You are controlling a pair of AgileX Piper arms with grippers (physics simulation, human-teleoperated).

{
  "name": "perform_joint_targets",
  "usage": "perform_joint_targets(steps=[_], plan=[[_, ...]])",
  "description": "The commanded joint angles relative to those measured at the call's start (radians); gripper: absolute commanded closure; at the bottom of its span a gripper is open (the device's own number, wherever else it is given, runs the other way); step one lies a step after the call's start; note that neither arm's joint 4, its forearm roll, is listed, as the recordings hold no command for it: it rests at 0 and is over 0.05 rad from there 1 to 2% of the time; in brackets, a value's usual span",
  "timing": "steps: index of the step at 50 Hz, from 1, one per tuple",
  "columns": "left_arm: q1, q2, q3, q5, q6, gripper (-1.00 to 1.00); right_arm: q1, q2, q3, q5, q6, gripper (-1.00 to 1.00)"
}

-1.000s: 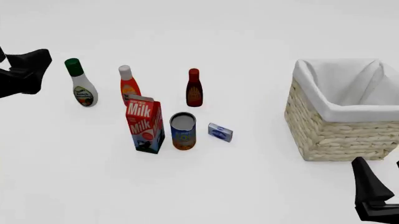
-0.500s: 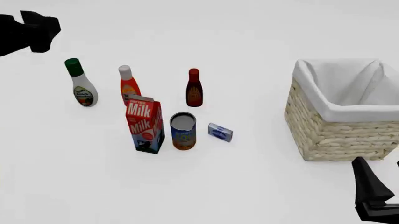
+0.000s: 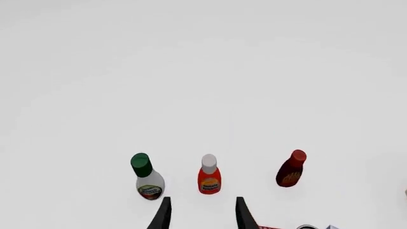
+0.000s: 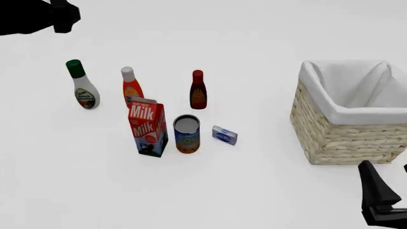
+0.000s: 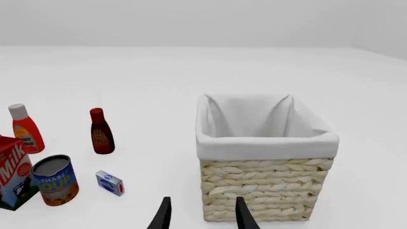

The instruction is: Pick the ketchup and place it in the basket.

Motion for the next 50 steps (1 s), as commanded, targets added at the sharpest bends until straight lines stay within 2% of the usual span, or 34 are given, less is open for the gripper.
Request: perform_joint_targets(steps=[1,5,6,9,50], plan=[[0.000,0.127,-0.125,0.046,-0.013,-1.00,0.002,0.011,0.001,-0.006,0.002,-1.00],[0.005,0.156,-0.143,0.056,-0.020,-1.00,0.000,0.011,0.001,-0.005,0.004,-1.00],[0.019,0.221,-0.193,0.065,-0.024,-1.00,0.003,0.037,0.001,-0.024,0.003,-1.00],[0.025,0.243,-0.209,0.068,-0.026,-1.00,0.003,0.046,0.002,-0.032,0.003,-1.00],[0.011,0.467,-0.360,0.072,-0.022,-1.00,0.007,0.112,0.002,-0.082,0.009,-1.00]])
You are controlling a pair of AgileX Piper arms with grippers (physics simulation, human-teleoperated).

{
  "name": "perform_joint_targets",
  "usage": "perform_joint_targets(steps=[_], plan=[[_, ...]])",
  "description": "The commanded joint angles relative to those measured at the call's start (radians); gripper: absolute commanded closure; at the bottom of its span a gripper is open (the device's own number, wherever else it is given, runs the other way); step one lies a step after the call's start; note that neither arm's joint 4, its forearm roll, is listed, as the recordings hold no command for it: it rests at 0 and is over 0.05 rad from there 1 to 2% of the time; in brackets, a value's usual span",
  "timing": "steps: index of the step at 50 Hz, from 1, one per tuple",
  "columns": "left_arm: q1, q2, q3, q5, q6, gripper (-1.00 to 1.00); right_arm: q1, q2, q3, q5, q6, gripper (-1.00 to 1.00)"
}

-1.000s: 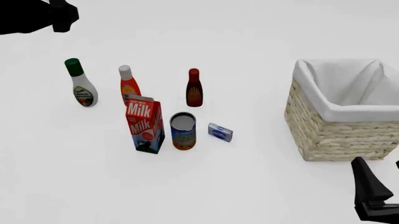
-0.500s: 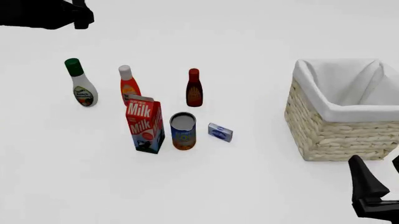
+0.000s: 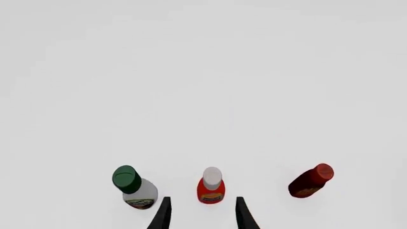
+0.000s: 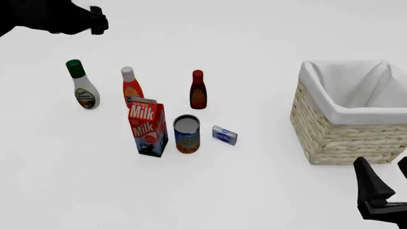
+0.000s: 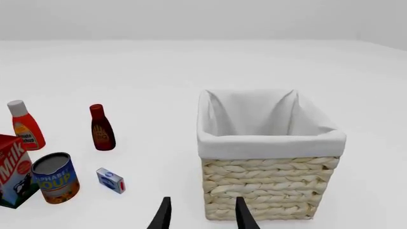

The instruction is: Pick the ketchup and place it in the basket.

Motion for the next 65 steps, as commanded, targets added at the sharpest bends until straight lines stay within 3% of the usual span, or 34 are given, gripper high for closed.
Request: perform_joint_targets(steps=[1,65], plan=[[-0.004,0.054,-0.036,0.000,0.004,-1.00,0.000,0.005,0.000,-0.004,0.000,-1.00],[-0.044,0.320,-0.180,-0.021,0.027,-1.00,0.006,0.064,0.000,-0.055,0.020,-1.00]])
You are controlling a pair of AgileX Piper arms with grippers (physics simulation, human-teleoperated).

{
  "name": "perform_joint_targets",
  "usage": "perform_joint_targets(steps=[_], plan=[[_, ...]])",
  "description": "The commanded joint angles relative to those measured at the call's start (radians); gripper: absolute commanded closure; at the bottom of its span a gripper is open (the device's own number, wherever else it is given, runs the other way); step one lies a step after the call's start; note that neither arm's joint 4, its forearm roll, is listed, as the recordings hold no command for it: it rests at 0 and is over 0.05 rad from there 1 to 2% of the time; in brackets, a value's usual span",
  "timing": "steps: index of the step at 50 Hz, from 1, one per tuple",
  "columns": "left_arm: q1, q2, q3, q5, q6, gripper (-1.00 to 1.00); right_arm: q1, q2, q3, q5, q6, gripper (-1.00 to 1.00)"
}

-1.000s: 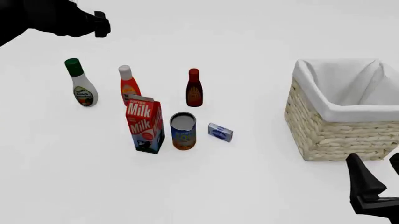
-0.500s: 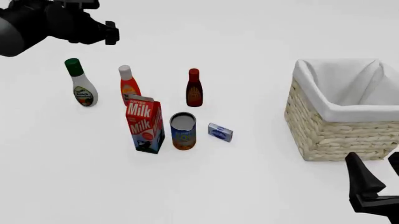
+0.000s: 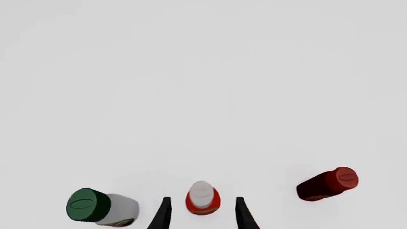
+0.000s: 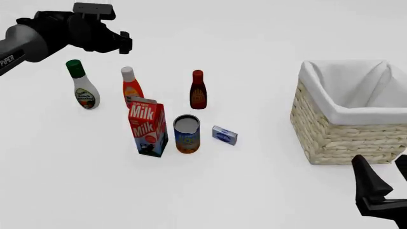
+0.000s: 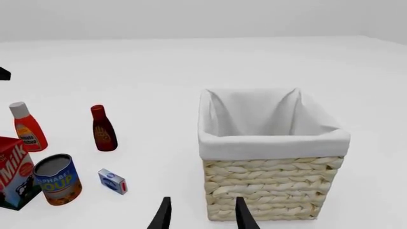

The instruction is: Pick the ketchup and place it in the basket.

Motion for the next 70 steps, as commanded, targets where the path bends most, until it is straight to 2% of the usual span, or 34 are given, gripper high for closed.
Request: perform_joint_targets(steps=[1,4,25,70], plan=[[-0.007,0.040,-0.027,0.000,0.001,-1.00,0.002,0.010,0.000,-0.009,0.004,-1.00],[-0.012,0.074,-0.048,-0.002,-0.001,-1.00,0.003,0.017,0.000,-0.014,0.008,-1.00],[-0.017,0.135,-0.046,-0.034,-0.013,-1.00,0.002,0.048,-0.001,-0.037,0.011,-1.00],[-0.014,0.179,-0.005,-0.082,-0.047,-1.00,0.003,0.087,-0.001,-0.066,0.005,-1.00]])
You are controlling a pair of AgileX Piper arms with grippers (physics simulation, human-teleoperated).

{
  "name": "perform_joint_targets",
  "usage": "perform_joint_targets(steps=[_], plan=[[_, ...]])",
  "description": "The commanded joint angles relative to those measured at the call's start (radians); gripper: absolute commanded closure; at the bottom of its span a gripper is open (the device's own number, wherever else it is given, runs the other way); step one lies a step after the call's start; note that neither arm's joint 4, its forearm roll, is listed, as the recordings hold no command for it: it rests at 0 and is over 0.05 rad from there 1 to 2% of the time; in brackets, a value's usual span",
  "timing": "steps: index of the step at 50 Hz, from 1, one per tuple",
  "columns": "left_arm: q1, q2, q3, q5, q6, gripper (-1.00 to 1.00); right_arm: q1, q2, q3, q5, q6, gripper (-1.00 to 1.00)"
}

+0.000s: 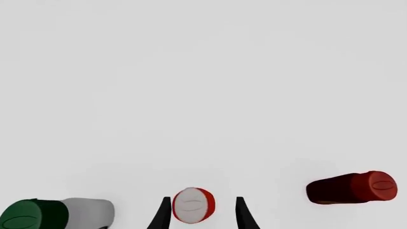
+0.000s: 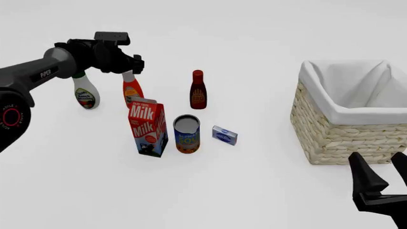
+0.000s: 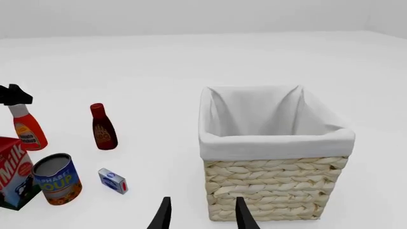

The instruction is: Pick the ketchup and place it in the basket.

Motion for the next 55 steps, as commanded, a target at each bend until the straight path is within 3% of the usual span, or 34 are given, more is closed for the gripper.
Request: perform_joint_targets(steps=[1,51,52,55], plan=[[0.002,0.010,0.005,-0.008,-0.006,-1.00,0.000,0.002,0.000,0.000,-0.001,-1.00],[0.005,0.055,0.028,-0.049,-0.040,-1.00,0.002,0.061,0.000,-0.046,-0.006,-1.00],[0.008,0.055,0.029,-0.049,-0.039,1.00,0.002,0.063,0.000,-0.048,-0.007,-1.00],[0.008,0.042,0.039,-0.057,-0.049,1.00,0.002,0.066,0.000,-0.051,-0.006,-1.00]])
